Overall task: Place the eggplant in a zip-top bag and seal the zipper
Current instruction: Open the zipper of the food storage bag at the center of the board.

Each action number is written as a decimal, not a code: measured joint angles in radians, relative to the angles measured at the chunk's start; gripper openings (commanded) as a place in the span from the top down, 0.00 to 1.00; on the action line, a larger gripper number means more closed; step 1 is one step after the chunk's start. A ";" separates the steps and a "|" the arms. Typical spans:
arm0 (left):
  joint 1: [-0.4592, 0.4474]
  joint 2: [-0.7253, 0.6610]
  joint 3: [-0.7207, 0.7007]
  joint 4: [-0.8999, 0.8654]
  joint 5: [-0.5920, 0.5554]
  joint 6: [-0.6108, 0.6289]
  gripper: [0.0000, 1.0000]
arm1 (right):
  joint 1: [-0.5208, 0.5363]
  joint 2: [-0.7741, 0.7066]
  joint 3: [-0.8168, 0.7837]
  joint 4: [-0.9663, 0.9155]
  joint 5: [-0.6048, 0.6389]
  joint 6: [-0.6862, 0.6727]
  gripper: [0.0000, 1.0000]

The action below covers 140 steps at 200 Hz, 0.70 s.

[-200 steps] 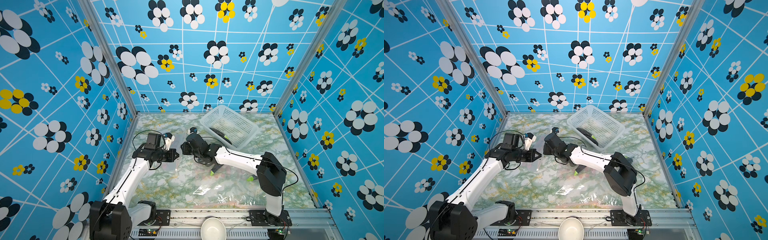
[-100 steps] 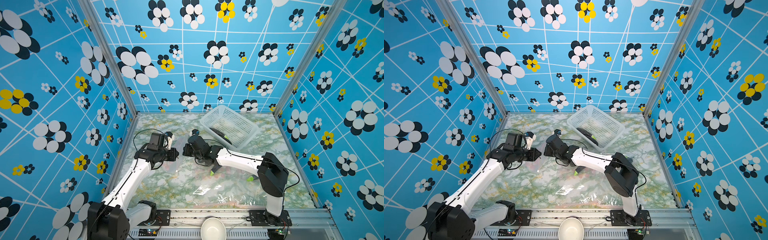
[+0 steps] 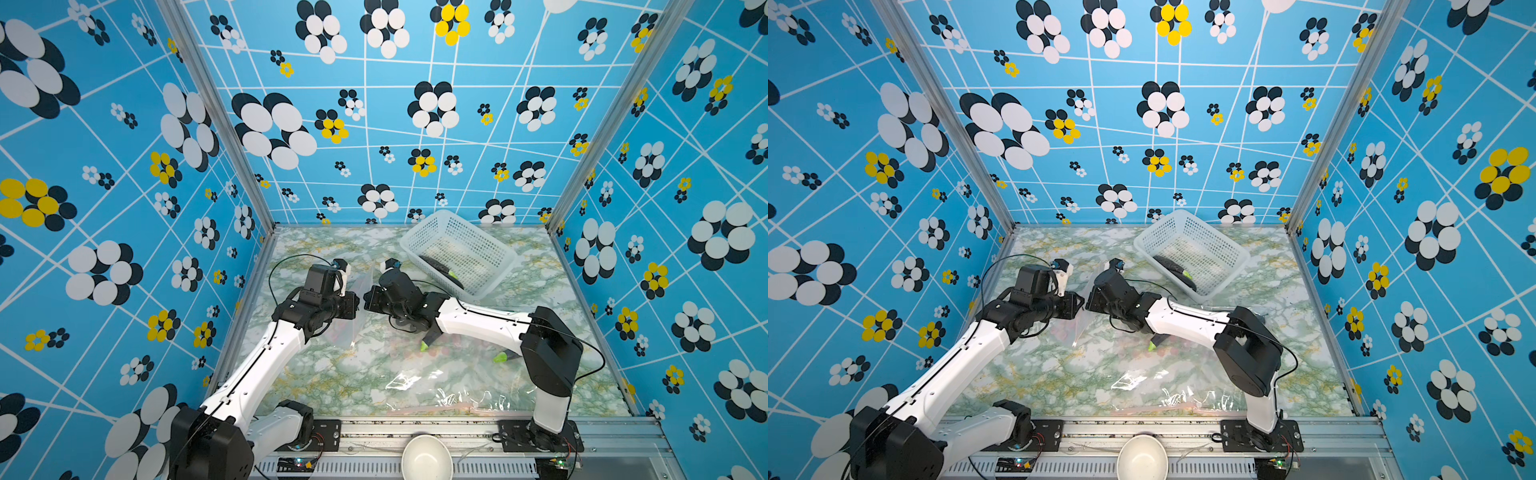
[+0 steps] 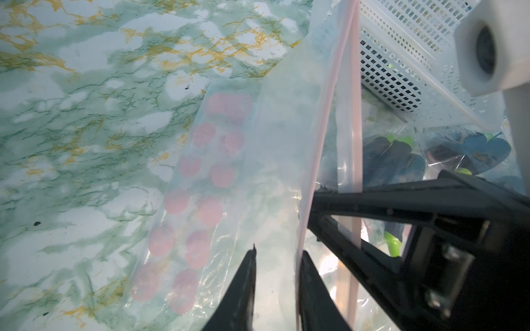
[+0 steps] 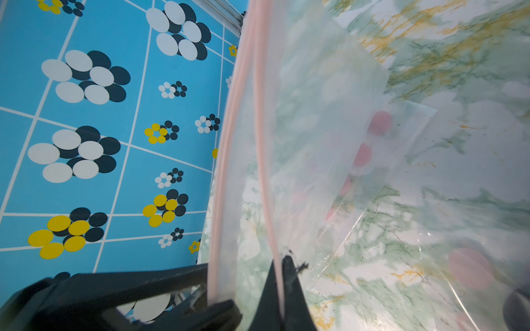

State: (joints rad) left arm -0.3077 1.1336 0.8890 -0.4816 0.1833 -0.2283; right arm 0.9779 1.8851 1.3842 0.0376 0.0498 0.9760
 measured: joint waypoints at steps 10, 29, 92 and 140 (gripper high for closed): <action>-0.003 0.004 -0.005 0.008 -0.002 -0.001 0.71 | 0.000 0.000 -0.003 0.005 -0.008 0.006 0.97; -0.010 0.006 -0.020 0.017 -0.016 -0.013 0.71 | 0.001 -0.001 -0.004 0.010 -0.022 0.010 0.97; -0.015 0.011 -0.039 0.039 -0.102 -0.096 1.00 | 0.001 -0.043 -0.032 0.020 -0.040 0.016 0.96; -0.016 0.011 0.060 -0.087 -0.182 -0.100 1.00 | -0.042 -0.063 -0.128 0.023 -0.049 0.033 0.96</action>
State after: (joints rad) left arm -0.3233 1.1442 0.9489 -0.5686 0.0010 -0.3279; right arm 0.9356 1.8225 1.2560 0.0605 0.0006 1.0092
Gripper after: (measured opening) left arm 0.043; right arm 0.047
